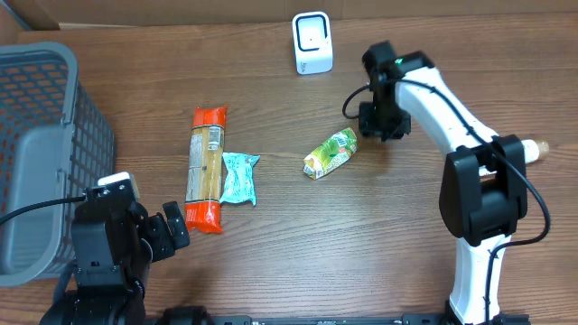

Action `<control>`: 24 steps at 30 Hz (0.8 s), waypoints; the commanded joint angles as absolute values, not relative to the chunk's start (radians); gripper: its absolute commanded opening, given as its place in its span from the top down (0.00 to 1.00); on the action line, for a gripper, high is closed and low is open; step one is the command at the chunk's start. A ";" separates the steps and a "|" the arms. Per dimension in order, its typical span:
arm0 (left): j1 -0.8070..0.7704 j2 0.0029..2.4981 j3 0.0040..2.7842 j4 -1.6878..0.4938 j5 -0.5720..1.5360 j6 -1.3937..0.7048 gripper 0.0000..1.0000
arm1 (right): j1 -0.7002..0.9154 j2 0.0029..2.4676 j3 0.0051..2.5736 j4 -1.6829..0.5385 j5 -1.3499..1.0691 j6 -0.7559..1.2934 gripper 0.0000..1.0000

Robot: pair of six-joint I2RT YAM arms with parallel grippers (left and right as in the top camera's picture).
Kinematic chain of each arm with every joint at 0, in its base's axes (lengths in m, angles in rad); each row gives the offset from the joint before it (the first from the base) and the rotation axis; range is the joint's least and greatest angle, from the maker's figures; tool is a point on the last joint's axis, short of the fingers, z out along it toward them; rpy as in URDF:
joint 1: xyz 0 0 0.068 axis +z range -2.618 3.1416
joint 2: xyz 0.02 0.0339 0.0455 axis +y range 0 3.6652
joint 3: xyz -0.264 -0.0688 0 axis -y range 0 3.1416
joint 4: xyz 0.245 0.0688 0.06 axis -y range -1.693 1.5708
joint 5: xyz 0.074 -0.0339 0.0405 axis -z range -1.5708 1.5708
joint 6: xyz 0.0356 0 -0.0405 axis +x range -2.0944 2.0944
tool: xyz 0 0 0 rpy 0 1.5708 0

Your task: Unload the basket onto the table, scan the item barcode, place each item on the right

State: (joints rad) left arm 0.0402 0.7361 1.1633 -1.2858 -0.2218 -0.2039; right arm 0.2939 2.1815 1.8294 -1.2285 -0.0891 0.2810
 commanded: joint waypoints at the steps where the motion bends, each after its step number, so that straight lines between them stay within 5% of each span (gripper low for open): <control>1: 0.046 0.733 1.160 -1.282 -0.238 -0.214 0.00 | 0.307 2.159 1.893 -1.247 -0.446 0.253 0.44; 6: 0.046 0.733 1.160 -1.282 -0.238 -0.214 0.00 | 0.367 2.158 1.891 -1.247 -0.513 0.309 0.21; 18: 0.046 0.733 1.160 -1.282 -0.238 -0.214 0.00 | 0.484 2.158 1.767 -1.213 -0.197 0.683 0.18; 24: 0.046 0.733 1.160 -1.282 -0.238 -0.214 0.00 | 0.490 2.158 1.681 -1.130 -0.199 0.685 0.19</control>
State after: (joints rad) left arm 0.0402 0.7361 1.1633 -1.2858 -0.2218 -0.2039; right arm 0.4847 2.1815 1.7199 -1.1553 -0.2386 0.6441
